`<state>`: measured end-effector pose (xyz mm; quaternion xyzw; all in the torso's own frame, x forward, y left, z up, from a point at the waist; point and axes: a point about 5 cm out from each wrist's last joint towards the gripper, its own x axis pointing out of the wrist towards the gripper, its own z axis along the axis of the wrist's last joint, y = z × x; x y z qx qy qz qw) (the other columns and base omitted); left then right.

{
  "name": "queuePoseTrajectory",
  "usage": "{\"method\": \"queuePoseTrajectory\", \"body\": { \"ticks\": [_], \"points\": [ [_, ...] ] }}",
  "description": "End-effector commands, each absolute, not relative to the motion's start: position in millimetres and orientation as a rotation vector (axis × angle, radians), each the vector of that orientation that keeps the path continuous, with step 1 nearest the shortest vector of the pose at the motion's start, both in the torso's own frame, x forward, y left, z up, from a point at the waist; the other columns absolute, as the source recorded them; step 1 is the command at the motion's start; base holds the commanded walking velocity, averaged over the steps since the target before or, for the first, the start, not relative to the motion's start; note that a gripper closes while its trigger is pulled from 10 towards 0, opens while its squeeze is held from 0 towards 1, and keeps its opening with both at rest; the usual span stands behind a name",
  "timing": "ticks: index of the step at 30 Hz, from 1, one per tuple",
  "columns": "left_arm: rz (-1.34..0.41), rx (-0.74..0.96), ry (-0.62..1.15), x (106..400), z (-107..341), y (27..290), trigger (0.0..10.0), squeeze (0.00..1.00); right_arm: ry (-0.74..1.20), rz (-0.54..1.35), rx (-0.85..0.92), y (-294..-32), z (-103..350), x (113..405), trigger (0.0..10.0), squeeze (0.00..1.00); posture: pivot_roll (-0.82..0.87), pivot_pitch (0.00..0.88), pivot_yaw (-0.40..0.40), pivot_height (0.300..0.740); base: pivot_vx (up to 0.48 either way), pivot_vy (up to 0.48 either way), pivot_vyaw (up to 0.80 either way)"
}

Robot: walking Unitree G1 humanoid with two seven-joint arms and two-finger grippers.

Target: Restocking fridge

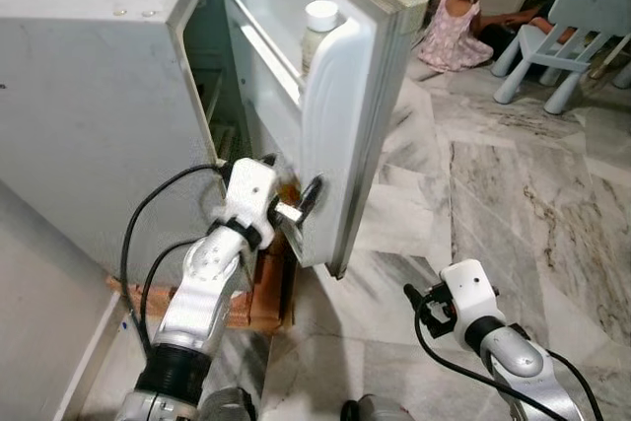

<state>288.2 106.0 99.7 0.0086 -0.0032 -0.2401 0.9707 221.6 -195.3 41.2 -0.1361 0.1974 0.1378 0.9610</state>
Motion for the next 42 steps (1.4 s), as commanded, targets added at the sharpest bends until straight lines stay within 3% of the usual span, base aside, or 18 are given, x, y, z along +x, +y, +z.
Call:
{"method": "queuePoseTrajectory", "body": {
  "ticks": [1, 8, 20, 34, 42],
  "points": [
    [-0.466, 0.01, -0.019, 285, 101, 111, 10.0, 0.0, 0.374, 0.264, -0.27, -197, 45, 224, 10.0, 0.0, -0.05, 0.057, -0.039, 0.74, 0.0, 0.0, 0.0],
    [-0.441, -0.003, -0.004, 280, 97, 111, 10.0, 0.0, 0.36, 0.273, -0.246, -191, 47, 230, 10.0, 0.0, -0.03, 0.055, -0.044, 0.74, 0.317, -0.142, -0.27],
    [-0.493, 0.021, 0.007, 303, 100, 92, 10.0, 0.0, 0.336, 0.268, -0.242, -188, 48, 234, 10.0, 0.0, -0.05, 0.05, -0.032, 0.74, 0.404, 0.0, -0.14],
    [-0.64, 0.084, -0.014, 318, 110, 53, 10.0, 0.0, 0.332, 0.275, -0.233, -183, 46, 236, 10.0, 0.0, -0.04, 0.039, -0.029, 0.74, 0.0, 0.0, 0.0],
    [-0.618, 0.072, 0.01, 314, 99, 59, 10.0, 0.0, 0.332, 0.269, -0.229, -183, 45, 235, 10.0, 0.0, -0.05, 0.037, -0.023, 0.74, 0.0, 0.0, 0.0]
  ]
}}
